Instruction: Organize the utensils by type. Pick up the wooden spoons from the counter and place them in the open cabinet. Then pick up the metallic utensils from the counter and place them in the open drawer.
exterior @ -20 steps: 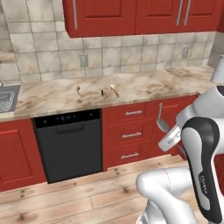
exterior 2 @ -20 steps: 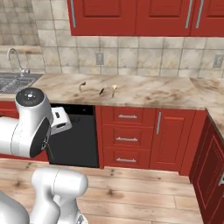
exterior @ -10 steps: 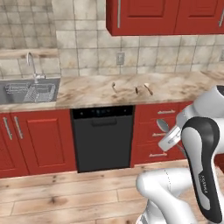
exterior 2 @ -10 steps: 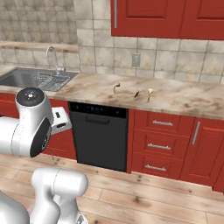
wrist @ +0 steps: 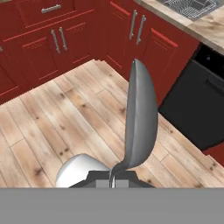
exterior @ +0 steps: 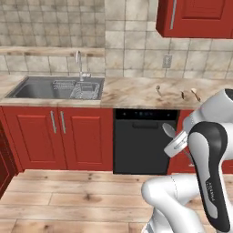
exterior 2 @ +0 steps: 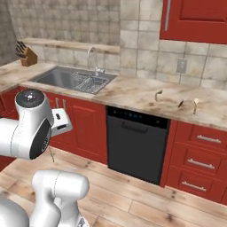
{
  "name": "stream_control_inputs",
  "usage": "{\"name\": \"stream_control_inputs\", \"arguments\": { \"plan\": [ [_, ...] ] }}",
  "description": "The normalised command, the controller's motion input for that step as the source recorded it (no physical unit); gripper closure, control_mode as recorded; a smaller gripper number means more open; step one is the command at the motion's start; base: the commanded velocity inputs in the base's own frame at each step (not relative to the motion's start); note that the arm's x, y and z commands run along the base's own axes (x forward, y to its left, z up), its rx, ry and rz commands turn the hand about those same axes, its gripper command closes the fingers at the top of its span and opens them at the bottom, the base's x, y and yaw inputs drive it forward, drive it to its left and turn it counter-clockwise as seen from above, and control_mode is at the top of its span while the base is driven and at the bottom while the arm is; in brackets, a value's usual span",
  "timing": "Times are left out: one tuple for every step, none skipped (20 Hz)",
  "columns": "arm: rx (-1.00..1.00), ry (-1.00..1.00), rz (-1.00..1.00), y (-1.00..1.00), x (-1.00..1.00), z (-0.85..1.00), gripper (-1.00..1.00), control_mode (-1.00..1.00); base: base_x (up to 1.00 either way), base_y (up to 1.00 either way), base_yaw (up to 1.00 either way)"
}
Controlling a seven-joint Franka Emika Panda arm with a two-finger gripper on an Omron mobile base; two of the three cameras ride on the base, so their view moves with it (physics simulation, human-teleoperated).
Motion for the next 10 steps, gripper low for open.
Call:
{"name": "stream_control_inputs", "arguments": {
  "plan": [
    [0.0, 0.0, 0.0, 0.0, 0.0, 0.0, 1.0, 1.0, -0.04, 0.52, 0.35],
    [0.0, 0.0, 0.0, 0.0, 0.0, 0.0, 1.0, 1.0, -0.03, 0.53, 0.35],
    [0.0, 0.0, 0.0, 0.0, 0.0, 0.0, 1.0, 1.0, -0.02, 0.53, 0.36],
    [0.0, 0.0, 0.0, 0.0, 0.0, 0.0, 1.0, 1.0, 0.0, 0.53, 0.37],
    [0.0, 0.0, 0.0, 0.0, 0.0, 0.0, 1.0, 1.0, 0.0, 0.51, 0.37],
    [0.0, 0.0, 0.0, 0.0, 0.0, 0.0, 1.0, 1.0, 0.0, 0.45, 0.37],
    [0.0, 0.0, 0.0, 0.0, 0.0, 0.0, 1.0, 1.0, 0.0, 0.45, 0.37],
    [0.0, 0.0, 0.0, 0.0, 0.0, 0.0, 1.0, 1.0, 0.0, 0.43, 0.38],
    [0.0, 0.0, 0.0, 0.0, 0.0, 0.0, 1.0, 1.0, 0.0, 0.41, 0.38],
    [0.0, 0.0, 0.0, 0.0, 0.0, 0.0, 1.0, 1.0, 0.0, 0.44, 0.36]
  ]
}}
